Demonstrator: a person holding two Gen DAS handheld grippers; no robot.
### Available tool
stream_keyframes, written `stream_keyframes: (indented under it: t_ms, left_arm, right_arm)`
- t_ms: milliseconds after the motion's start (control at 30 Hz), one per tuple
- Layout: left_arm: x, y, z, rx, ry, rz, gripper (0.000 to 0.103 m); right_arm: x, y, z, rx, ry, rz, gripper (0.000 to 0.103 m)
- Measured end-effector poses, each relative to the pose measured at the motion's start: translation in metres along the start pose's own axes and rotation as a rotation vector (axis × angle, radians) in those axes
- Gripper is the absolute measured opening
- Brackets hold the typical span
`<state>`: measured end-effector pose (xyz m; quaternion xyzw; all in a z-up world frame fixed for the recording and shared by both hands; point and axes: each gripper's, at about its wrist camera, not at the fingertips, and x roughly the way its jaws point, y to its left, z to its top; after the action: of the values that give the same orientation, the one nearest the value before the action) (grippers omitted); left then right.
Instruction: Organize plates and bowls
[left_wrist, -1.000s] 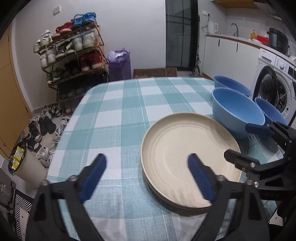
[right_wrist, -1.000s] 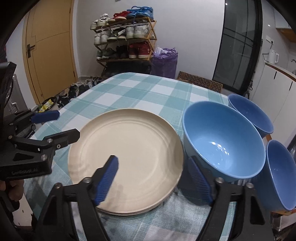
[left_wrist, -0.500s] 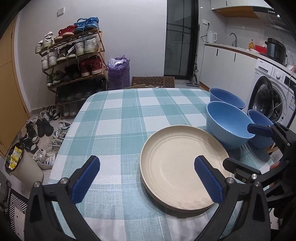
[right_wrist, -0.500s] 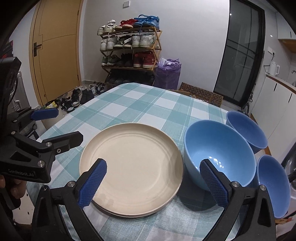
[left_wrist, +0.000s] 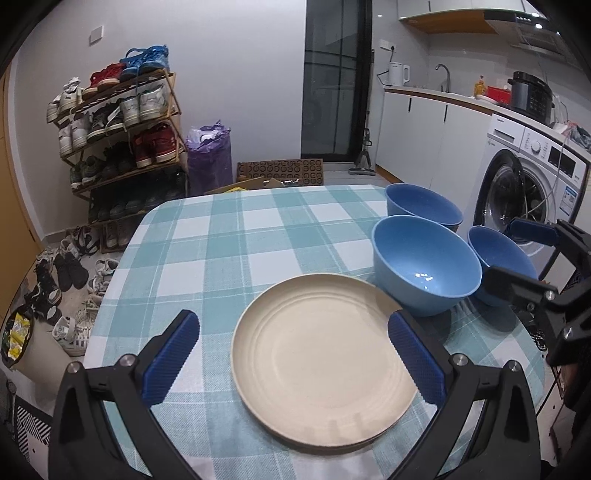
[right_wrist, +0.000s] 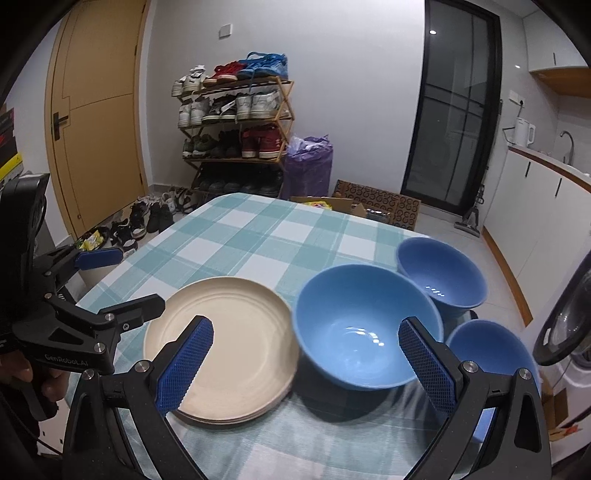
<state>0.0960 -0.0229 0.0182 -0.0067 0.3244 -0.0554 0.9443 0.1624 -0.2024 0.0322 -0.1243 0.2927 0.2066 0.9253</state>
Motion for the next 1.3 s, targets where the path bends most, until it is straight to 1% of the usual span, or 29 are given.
stream_keyframes:
  t_ms: [133, 300, 467, 567, 1033, 1300]
  left_arm:
    - [0.004, -0.011, 0.010, 0.005, -0.001, -0.027, 0.103]
    - [0.011, -0.024, 0.020, 0.026, -0.013, -0.034, 0.103]
    - [0.020, -0.034, 0.028, 0.033, -0.004, -0.047, 0.103]
    - [0.024, -0.040, 0.033, 0.047, -0.003, -0.056, 0.103]
    - [0.044, -0.071, 0.060, 0.085, 0.006, -0.096, 0.103]
    - [0.058, -0.085, 0.074, 0.092, 0.023, -0.120, 0.103]
  right_arm:
    - [-0.010, -0.024, 0.004, 0.025, -0.009, -0.026, 0.102]
    - [-0.022, -0.049, 0.005, 0.035, -0.017, -0.064, 0.102]
    - [-0.032, -0.075, 0.002, 0.053, -0.017, -0.111, 0.102]
    - [-0.037, -0.089, 0.001, 0.071, -0.016, -0.124, 0.102]
    - [-0.047, -0.141, -0.001, 0.126, -0.011, -0.164, 0.102]
    - [-0.045, -0.164, 0.001, 0.152, 0.004, -0.175, 0.102]
